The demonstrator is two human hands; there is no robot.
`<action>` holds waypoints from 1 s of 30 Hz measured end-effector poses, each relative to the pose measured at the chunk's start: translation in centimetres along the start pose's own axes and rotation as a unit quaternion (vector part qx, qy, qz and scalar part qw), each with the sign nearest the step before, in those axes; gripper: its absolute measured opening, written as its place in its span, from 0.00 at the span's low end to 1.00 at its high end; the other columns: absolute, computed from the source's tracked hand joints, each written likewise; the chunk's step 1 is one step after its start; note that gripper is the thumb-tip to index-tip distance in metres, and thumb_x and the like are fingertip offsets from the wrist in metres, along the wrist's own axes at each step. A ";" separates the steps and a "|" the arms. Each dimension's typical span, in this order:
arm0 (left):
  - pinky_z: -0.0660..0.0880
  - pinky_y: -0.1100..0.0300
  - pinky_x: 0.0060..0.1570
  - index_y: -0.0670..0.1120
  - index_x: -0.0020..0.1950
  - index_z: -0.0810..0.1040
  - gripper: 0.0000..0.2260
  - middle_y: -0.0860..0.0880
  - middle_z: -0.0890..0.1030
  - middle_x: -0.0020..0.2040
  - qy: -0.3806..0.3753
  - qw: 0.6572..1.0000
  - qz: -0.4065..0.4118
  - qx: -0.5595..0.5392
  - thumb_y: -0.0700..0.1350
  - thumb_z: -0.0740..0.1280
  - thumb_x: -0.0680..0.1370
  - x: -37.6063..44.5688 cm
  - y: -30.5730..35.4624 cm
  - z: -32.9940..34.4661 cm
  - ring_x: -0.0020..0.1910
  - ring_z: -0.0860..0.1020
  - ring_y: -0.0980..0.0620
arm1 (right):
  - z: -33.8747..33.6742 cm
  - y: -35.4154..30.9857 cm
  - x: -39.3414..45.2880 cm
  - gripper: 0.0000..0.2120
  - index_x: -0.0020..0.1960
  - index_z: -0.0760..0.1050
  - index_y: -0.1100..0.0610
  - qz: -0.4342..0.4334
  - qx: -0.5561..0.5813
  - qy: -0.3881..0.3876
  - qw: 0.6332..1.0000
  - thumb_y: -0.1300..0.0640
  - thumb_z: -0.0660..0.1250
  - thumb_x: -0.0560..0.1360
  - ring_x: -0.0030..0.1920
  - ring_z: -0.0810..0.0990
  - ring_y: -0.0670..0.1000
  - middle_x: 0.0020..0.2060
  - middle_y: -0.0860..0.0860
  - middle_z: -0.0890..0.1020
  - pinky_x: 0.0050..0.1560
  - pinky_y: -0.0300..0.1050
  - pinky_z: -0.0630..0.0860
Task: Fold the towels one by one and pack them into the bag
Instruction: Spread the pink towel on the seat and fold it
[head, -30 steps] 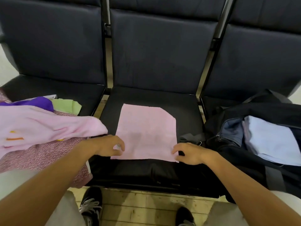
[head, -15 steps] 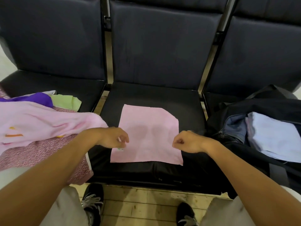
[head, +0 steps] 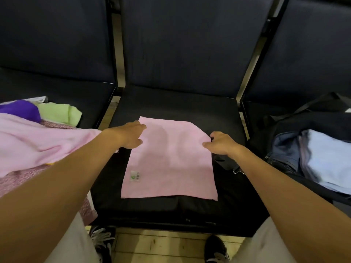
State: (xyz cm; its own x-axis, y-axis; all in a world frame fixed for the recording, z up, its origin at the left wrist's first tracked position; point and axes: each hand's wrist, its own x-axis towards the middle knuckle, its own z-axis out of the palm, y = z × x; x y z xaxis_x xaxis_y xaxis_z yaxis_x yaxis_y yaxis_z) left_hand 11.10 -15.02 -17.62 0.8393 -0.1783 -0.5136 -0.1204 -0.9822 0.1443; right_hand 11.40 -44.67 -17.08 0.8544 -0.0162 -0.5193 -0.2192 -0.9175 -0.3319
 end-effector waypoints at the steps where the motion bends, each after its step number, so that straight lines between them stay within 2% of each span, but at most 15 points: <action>1: 0.68 0.49 0.69 0.45 0.78 0.56 0.27 0.45 0.60 0.76 -0.008 1.000 -0.004 0.005 0.47 0.61 0.82 0.2 -0.1 0.1 0.72 0.65 0.44 | 0.1 -0.3 0.2 0.24 0.72 0.66 0.59 0.006 0.042 0.001 0.999 0.49 0.64 0.80 0.63 0.75 0.57 0.66 0.55 0.73 0.56 0.46 0.71; 3: 0.67 0.49 0.69 0.45 0.78 0.56 0.27 0.44 0.60 0.76 -0.023 1.000 -0.010 0.018 0.47 0.61 0.82 0.6 -0.1 0.2 0.73 0.64 0.44 | 0.2 -0.7 0.6 0.23 0.71 0.67 0.58 0.017 0.133 -0.007 0.991 0.51 0.66 0.80 0.59 0.76 0.54 0.62 0.53 0.75 0.54 0.45 0.71; 5: 0.66 0.49 0.70 0.46 0.78 0.55 0.27 0.44 0.59 0.77 -0.030 0.999 -0.011 0.023 0.47 0.60 0.82 0.6 0.1 0.1 0.74 0.63 0.44 | 0.2 -0.8 0.7 0.21 0.71 0.69 0.57 0.028 0.216 -0.021 0.976 0.53 0.67 0.79 0.58 0.77 0.52 0.59 0.51 0.77 0.57 0.47 0.72; 7: 0.66 0.50 0.70 0.46 0.78 0.55 0.26 0.45 0.60 0.77 -0.032 0.999 -0.011 0.019 0.48 0.60 0.82 0.7 0.1 0.0 0.74 0.63 0.44 | 0.0 -0.8 1.0 0.18 0.68 0.73 0.56 0.032 0.308 -0.034 0.950 0.54 0.68 0.79 0.60 0.78 0.52 0.60 0.51 0.79 0.63 0.49 0.73; 11: 0.66 0.51 0.71 0.48 0.78 0.55 0.26 0.46 0.59 0.77 -0.027 1.000 -0.009 0.005 0.47 0.61 0.82 0.9 -0.4 0.0 0.74 0.63 0.45 | -0.6 -0.5 1.6 0.09 0.59 0.80 0.55 0.021 0.434 -0.014 0.901 0.58 0.69 0.79 0.54 0.80 0.48 0.53 0.50 0.84 0.61 0.48 0.73; 14: 0.65 0.52 0.71 0.48 0.78 0.55 0.27 0.47 0.60 0.77 -0.012 1.000 -0.013 -0.013 0.47 0.61 0.82 1.0 -0.8 -0.1 0.74 0.63 0.46 | -0.9 -0.2 2.3 0.05 0.54 0.81 0.53 0.019 0.403 0.065 0.912 0.57 0.69 0.78 0.55 0.80 0.48 0.49 0.47 0.83 0.56 0.45 0.75; 16: 0.65 0.52 0.71 0.48 0.79 0.55 0.27 0.47 0.59 0.77 0.007 1.000 -0.017 -0.025 0.47 0.61 0.82 1.1 -1.1 -0.4 0.75 0.62 0.46 | -0.9 -0.1 2.5 0.08 0.58 0.80 0.53 0.007 0.352 0.087 0.932 0.56 0.68 0.79 0.56 0.77 0.47 0.52 0.46 0.81 0.61 0.46 0.74; 20: 0.62 0.50 0.73 0.47 0.79 0.55 0.28 0.47 0.57 0.78 0.046 0.998 -0.035 -0.024 0.46 0.63 0.81 1.4 -1.4 -0.8 0.76 0.59 0.45 | -0.7 0.2 2.3 0.16 0.68 0.76 0.55 -0.023 0.267 0.038 0.963 0.58 0.65 0.81 0.63 0.73 0.47 0.66 0.50 0.77 0.64 0.43 0.68; 22: 0.61 0.48 0.74 0.48 0.78 0.55 0.28 0.47 0.56 0.78 0.051 0.998 -0.035 -0.028 0.45 0.63 0.81 1.6 -1.4 -0.8 0.77 0.56 0.44 | -0.5 0.2 2.4 0.18 0.71 0.73 0.54 -0.023 0.232 0.020 0.972 0.57 0.65 0.81 0.68 0.72 0.51 0.70 0.52 0.73 0.61 0.42 0.67; 24: 0.59 0.47 0.74 0.49 0.78 0.56 0.27 0.48 0.53 0.79 0.041 0.998 -0.027 -0.031 0.45 0.63 0.81 1.9 -1.0 -0.7 0.78 0.52 0.43 | -0.4 0.2 2.6 0.19 0.71 0.72 0.53 -0.025 0.211 0.019 0.977 0.57 0.64 0.81 0.70 0.71 0.52 0.71 0.52 0.71 0.58 0.40 0.66; 27: 0.57 0.48 0.74 0.49 0.78 0.58 0.25 0.47 0.47 0.80 0.022 0.999 -0.026 -0.028 0.46 0.61 0.82 2.2 -0.3 -0.8 0.78 0.48 0.43 | -0.4 0.3 2.8 0.19 0.72 0.71 0.54 -0.042 0.191 0.027 0.980 0.57 0.64 0.81 0.69 0.71 0.51 0.74 0.50 0.68 0.59 0.39 0.66; 30: 0.57 0.48 0.74 0.47 0.77 0.59 0.24 0.47 0.45 0.80 0.019 0.999 -0.032 -0.029 0.46 0.61 0.82 2.5 0.0 -0.9 0.78 0.48 0.42 | -0.4 0.5 2.9 0.20 0.73 0.70 0.53 -0.046 0.196 0.028 0.979 0.56 0.64 0.81 0.61 0.77 0.50 0.74 0.50 0.67 0.58 0.41 0.71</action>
State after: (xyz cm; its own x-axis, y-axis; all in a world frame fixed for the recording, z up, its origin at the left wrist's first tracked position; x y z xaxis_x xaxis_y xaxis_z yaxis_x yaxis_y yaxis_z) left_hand 13.66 -15.42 -18.11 0.8644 -0.1118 -0.4902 -0.0359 -0.9862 0.1617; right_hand 14.01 -45.31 -18.39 0.9014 0.0266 -0.4323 -0.2946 -0.6939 -0.6571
